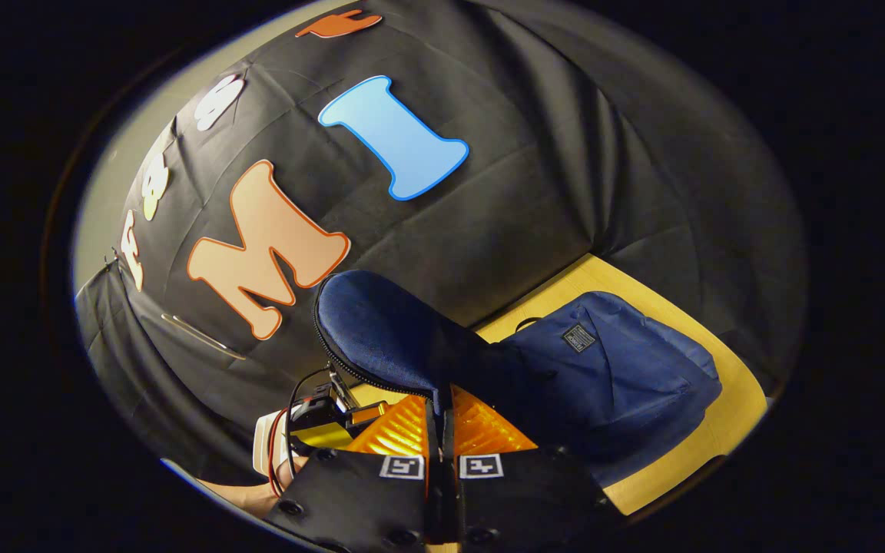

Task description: Open the schoolbag, grab two books from the bookshelf and put them into the schoolbag.

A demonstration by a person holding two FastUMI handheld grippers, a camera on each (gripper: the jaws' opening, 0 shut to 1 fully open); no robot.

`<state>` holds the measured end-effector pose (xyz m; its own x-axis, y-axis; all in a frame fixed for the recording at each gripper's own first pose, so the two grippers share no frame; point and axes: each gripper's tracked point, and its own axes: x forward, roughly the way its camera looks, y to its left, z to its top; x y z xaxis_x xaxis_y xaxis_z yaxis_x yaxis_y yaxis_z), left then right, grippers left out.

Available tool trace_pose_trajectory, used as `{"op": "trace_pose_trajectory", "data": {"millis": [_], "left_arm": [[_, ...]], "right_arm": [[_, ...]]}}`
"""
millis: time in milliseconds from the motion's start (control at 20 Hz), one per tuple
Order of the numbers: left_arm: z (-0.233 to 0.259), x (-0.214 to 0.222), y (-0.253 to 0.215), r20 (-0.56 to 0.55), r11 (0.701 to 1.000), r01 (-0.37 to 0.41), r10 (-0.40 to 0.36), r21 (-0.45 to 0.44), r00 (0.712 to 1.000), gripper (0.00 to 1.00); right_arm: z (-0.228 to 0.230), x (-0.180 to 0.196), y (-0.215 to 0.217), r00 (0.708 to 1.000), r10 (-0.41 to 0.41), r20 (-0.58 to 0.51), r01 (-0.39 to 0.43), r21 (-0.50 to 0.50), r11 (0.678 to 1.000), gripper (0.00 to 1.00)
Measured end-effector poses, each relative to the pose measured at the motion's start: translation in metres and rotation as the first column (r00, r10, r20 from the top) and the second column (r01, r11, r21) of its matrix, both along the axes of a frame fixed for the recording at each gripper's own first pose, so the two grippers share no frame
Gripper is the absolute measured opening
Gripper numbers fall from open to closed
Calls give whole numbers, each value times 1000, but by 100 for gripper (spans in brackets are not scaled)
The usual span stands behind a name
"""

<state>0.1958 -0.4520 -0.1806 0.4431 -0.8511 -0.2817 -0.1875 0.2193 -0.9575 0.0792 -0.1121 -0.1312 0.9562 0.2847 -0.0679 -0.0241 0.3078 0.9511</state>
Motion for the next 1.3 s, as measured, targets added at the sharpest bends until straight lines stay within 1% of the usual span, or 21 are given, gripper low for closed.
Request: {"op": "trace_pose_trajectory", "data": {"millis": [50, 100, 150, 250, 300, 400, 450, 500, 550, 600, 650, 700, 750, 800, 850, 900, 950, 1100, 1150, 1200, 1300], "left_arm": [[0, 0, 0, -5, 1000, 2, -2, 3, 1000, 35], [0, 1, 0, -4, 1000, -2, 2, 13, 1000, 38], [0, 1, -1, -2, 1000, 2, -2, 26, 1000, 37], [-10, -1, -2, -1, 994, 16, -16, 110, 1000, 43], [-18, -4, 0, -8, 984, 34, -33, 177, 999, 44], [-30, -10, 5, 4, 950, 83, -88, 301, 996, 60], [-33, -11, 5, 27, 931, 95, -111, 352, 993, 74], [-35, -12, 10, 50, 910, 104, -135, 402, 989, 77], [-35, -11, 13, 73, 883, 114, -164, 456, 984, 82], [-34, -11, 20, 95, 850, 119, -194, 514, 976, 84], [-36, -11, 24, 111, 808, 127, -231, 576, 967, 87], [-39, -13, 31, 127, 760, 128, -267, 637, 955, 94], [-39, -14, 37, 139, 714, 124, -298, 689, 944, 91], [-38, -13, 43, 149, 672, 117, -326, 731, 934, 91], [-36, -13, 46, 173, 646, 95, -340, 757, 924, 91], [-31, -13, 52, 198, 616, 64, -348, 785, 916, 92], [-23, -8, 66, 234, 572, 16, -360, 820, 903, 93], [5, -1, 95, 318, 484, -93, -408, 870, 856, 96], [14, -3, 105, 347, 463, -128, -425, 877, 836, 100], [25, -3, 114, 373, 447, -161, -440, 880, 817, 98], [49, -2, 139, 436, 409, -254, -452, 877, 778, 98]], "right_arm": [[-1, 0, 0, 1000, 1, -1, -1, 5, 1000, 2], [-2, 0, 0, 1000, -1, -2, 1, 10, 1000, 3], [-3, 0, -1, 1000, -3, -3, 3, 17, 1000, 3], [-6, -2, 0, 1000, -2, -10, 2, 23, 1000, 3], [-7, -1, 1, 1000, 1, -14, 0, 23, 1000, 2], [-10, -2, 3, 1000, 2, -19, -1, 24, 1000, 4], [-10, -2, 2, 1000, 5, -19, -5, 25, 1000, 4], [-12, -3, 2, 1000, 6, -23, -6, 21, 1000, 3], [-13, -3, 1, 1000, 8, -24, -7, 26, 1000, 3], [-14, -4, 2, 1000, 7, -25, -6, 34, 999, 3], [-15, -4, 0, 1000, 4, -26, -3, 38, 999, 3], [-16, -4, 0, 1000, 2, -28, -1, 42, 999, 3], [-17, -5, -1, 1000, 1, -28, 1, 42, 999, 3], [-17, -5, -2, 1000, -1, -29, 2, 43, 999, 3], [-17, -6, -2, 1000, 1, -29, 0, 45, 999, 2], [-19, -6, 0, 1000, 4, -31, -3, 41, 999, 3], [-19, -6, 1, 1000, 7, -30, -6, 42, 999, 4], [-18, -6, 3, 999, 12, -30, -11, 39, 999, 3], [-19, -7, 4, 999, 11, -31, -10, 36, 999, 3], [-19, -7, 4, 999, 11, -31, -10, 37, 999, 3], [-19, -7, 5, 999, 11, -31, -10, 34, 999, 3]]}}
